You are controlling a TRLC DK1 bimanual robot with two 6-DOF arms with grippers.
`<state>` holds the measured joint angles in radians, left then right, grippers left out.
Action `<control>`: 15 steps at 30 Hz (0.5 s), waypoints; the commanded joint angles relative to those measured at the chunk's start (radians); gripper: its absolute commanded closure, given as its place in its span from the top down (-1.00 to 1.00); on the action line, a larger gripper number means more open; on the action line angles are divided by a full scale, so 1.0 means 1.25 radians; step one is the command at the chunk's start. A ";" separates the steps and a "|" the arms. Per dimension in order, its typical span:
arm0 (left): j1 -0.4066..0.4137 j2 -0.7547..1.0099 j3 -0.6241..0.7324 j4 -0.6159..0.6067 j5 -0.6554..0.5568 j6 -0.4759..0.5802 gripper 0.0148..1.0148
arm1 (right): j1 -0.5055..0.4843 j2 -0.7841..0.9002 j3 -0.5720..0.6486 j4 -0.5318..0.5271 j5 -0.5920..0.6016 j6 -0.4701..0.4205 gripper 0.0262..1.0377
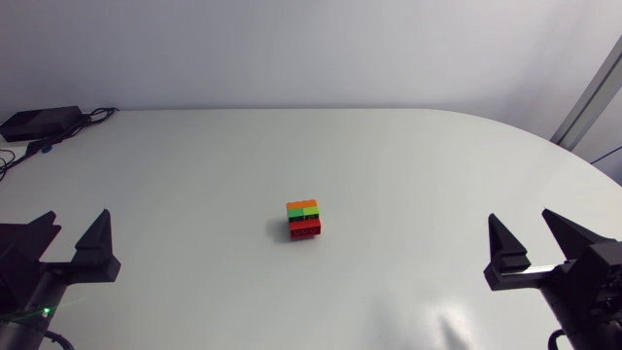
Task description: Disassemble duplo
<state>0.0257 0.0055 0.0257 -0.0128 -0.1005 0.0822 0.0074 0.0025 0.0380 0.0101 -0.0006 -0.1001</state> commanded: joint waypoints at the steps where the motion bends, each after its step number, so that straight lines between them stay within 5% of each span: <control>1: -0.005 -0.014 0.040 -0.039 -0.002 0.009 0.82 | 0.008 -0.008 -0.021 -0.009 -0.006 0.004 0.93; 8: -0.007 0.075 0.181 -0.089 -0.002 -0.001 0.82 | 0.021 0.021 0.086 -0.015 0.000 0.006 0.93; 15: -0.061 0.345 0.339 -0.101 -0.002 -0.041 0.82 | 0.059 0.295 0.268 -0.029 0.000 0.030 0.93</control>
<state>-0.0235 0.3534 0.4000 -0.1280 -0.1043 0.0650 0.0643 0.2821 0.3214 -0.0166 -0.0002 -0.0917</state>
